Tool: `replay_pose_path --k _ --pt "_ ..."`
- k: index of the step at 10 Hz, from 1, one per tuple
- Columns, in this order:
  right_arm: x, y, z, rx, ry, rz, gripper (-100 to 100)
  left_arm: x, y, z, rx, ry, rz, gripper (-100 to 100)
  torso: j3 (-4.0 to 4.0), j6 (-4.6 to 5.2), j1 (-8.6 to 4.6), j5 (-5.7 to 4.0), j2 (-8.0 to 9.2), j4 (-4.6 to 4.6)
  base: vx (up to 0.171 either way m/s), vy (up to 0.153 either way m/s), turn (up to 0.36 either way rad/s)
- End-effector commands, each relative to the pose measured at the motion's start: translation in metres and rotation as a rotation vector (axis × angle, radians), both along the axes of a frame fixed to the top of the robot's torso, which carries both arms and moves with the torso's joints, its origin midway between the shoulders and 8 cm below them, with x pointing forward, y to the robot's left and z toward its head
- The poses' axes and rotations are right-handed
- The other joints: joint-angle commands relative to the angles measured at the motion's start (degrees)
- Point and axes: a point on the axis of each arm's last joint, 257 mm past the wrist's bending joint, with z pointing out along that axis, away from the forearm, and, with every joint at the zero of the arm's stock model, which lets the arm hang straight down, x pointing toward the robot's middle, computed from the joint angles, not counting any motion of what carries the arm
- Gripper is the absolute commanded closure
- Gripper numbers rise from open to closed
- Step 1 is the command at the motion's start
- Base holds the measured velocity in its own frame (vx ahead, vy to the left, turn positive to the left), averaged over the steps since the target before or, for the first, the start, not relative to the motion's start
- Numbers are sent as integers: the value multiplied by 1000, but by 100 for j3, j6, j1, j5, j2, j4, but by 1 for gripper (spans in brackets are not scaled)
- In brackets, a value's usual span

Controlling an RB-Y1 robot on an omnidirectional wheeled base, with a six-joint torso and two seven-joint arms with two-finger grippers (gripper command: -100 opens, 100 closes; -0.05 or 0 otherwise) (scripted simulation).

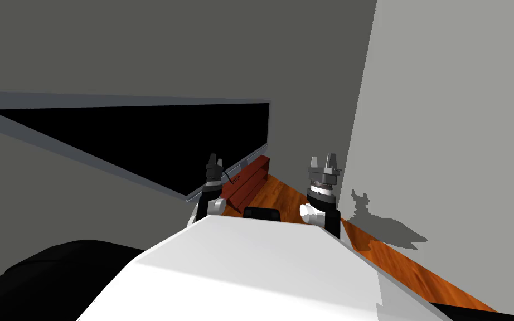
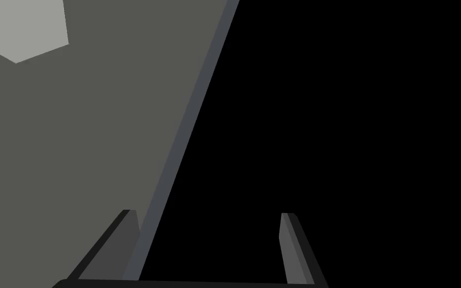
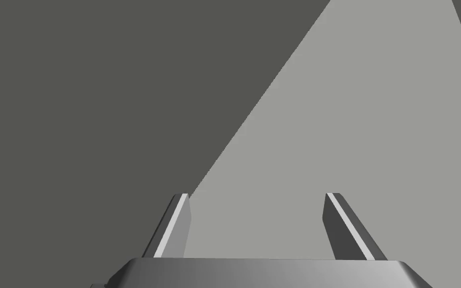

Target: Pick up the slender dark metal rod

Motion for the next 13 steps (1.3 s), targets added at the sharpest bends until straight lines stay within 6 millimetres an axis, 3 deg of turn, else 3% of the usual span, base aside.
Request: replay_pose_path --k 1,5,11,12,13 --pt "0 0 0 0 0 0 0 5 -7 -12 38 40 -22 -100 0 0 0 0 0 0 -11 0 -33" --pt "0 0 0 0 0 0 0 17 -22 -56 119 169 -69 -100 7 0 2 1 12 2 -31 2 -43" --pt "0 0 0 0 0 0 0 21 -47 -165 261 454 -145 -100 12 0 -1 0 21 4 -48 0 -58" --pt "0 0 0 0 0 0 0 21 -47 -165 261 454 -145 -100 13 0 4 1 23 5 -38 9 -19" --pt "0 0 0 0 0 0 0 18 -49 -185 289 505 -158 -100 10 0 4 1 17 5 -30 1 -54"
